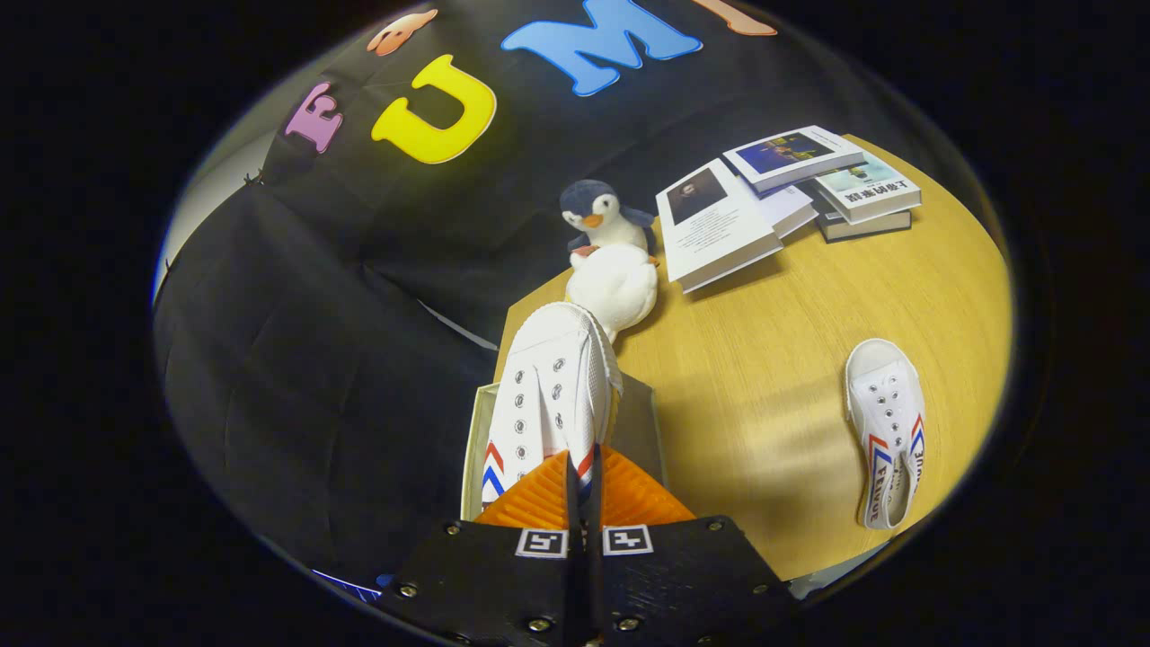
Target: Open the storage box then place both shoes into the box .Put the left shoe in first, then the right shoe, with the right side of both shoes facing outward in a uniform manner.
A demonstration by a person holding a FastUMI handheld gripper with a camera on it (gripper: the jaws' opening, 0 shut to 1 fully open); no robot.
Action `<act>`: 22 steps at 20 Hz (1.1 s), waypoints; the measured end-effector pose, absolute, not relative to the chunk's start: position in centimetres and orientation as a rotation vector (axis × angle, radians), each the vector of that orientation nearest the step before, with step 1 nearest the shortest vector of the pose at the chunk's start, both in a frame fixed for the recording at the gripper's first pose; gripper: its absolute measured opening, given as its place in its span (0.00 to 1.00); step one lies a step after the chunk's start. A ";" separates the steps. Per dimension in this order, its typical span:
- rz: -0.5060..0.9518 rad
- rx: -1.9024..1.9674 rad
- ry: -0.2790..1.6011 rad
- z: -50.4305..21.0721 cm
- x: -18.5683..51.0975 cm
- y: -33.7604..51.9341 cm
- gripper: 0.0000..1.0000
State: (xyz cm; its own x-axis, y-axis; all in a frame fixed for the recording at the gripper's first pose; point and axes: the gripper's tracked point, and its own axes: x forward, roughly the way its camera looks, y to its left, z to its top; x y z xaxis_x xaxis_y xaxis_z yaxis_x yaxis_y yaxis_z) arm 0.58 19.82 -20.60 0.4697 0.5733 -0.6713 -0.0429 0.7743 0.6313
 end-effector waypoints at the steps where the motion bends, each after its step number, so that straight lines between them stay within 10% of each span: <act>1: 0.417 0.585 1.029 -20.6 0.6 20.8 0.00; 22: 0.422 0.411 1.115 -27.1 -0.7 33.7 0.00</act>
State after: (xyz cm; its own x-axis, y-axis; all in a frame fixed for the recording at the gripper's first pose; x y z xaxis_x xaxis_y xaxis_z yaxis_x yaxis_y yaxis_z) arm -0.65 33.66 -27.12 0.3787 0.5189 -0.7663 -0.1186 0.8484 0.5159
